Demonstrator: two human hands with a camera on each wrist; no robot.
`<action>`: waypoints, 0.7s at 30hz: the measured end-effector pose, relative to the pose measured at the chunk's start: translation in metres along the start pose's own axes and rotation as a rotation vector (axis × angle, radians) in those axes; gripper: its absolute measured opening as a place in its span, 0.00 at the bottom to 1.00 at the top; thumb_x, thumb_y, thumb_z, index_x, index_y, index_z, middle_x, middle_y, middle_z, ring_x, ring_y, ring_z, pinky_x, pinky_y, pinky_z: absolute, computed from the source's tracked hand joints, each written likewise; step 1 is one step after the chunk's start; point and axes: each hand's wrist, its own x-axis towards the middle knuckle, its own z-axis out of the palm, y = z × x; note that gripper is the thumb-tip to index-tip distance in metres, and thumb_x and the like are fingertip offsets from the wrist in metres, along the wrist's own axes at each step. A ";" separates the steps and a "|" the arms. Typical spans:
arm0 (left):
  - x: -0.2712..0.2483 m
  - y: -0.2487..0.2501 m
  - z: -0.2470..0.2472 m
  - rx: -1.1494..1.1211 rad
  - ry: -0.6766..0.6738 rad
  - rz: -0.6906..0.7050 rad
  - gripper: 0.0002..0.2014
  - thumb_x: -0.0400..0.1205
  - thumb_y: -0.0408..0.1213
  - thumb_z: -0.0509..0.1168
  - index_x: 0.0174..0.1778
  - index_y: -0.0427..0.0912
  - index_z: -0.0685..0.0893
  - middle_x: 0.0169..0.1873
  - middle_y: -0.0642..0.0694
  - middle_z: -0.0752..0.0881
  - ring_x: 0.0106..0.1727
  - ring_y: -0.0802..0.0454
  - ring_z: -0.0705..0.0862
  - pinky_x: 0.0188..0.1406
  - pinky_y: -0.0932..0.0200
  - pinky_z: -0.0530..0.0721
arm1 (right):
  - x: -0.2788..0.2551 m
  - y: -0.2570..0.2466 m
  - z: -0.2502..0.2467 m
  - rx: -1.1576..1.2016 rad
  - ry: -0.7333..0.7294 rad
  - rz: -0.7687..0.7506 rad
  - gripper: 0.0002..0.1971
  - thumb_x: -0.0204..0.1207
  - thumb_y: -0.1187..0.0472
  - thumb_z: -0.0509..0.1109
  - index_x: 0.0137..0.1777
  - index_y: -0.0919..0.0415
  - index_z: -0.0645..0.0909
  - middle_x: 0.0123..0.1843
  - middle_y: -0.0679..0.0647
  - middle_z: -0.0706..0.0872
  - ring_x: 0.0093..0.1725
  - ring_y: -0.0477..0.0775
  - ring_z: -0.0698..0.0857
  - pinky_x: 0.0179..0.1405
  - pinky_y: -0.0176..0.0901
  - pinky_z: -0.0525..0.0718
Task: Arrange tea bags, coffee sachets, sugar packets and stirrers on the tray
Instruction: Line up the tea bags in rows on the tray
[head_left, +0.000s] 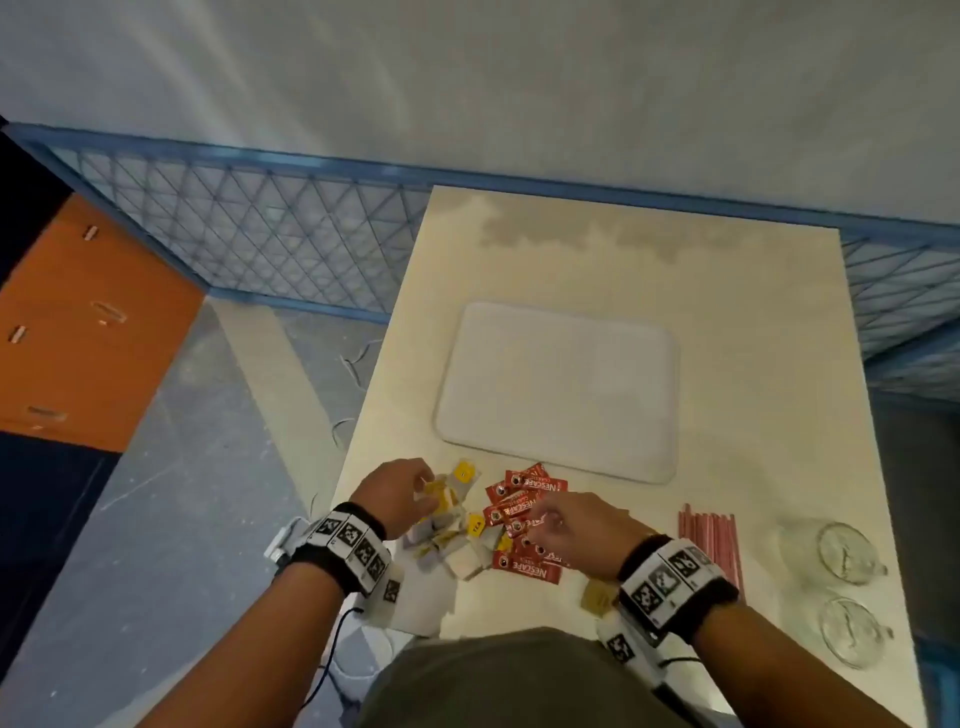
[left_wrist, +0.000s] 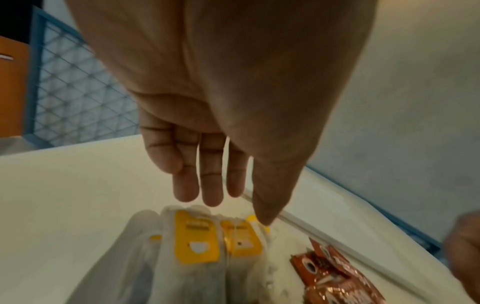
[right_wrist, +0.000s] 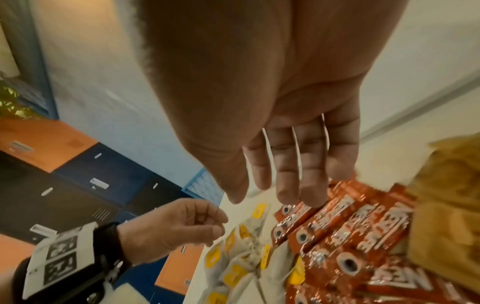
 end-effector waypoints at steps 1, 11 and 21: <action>0.001 0.002 0.002 0.011 -0.038 -0.001 0.18 0.77 0.52 0.75 0.59 0.50 0.84 0.51 0.52 0.87 0.49 0.53 0.83 0.52 0.58 0.82 | 0.008 -0.006 0.005 -0.008 -0.020 -0.001 0.16 0.82 0.40 0.67 0.66 0.43 0.81 0.58 0.41 0.86 0.53 0.40 0.84 0.53 0.40 0.83; 0.011 0.001 0.004 0.092 -0.087 0.045 0.06 0.76 0.45 0.72 0.47 0.52 0.90 0.49 0.49 0.85 0.55 0.47 0.86 0.52 0.59 0.80 | 0.064 -0.038 0.039 -0.249 -0.040 -0.047 0.15 0.85 0.53 0.65 0.68 0.52 0.84 0.62 0.50 0.88 0.62 0.55 0.85 0.55 0.44 0.79; 0.015 -0.008 0.011 0.002 -0.087 0.065 0.17 0.75 0.46 0.75 0.60 0.51 0.84 0.55 0.52 0.86 0.56 0.50 0.85 0.58 0.52 0.84 | 0.077 -0.042 0.064 -0.495 -0.011 -0.014 0.17 0.81 0.49 0.72 0.61 0.59 0.83 0.56 0.57 0.87 0.54 0.62 0.87 0.51 0.55 0.88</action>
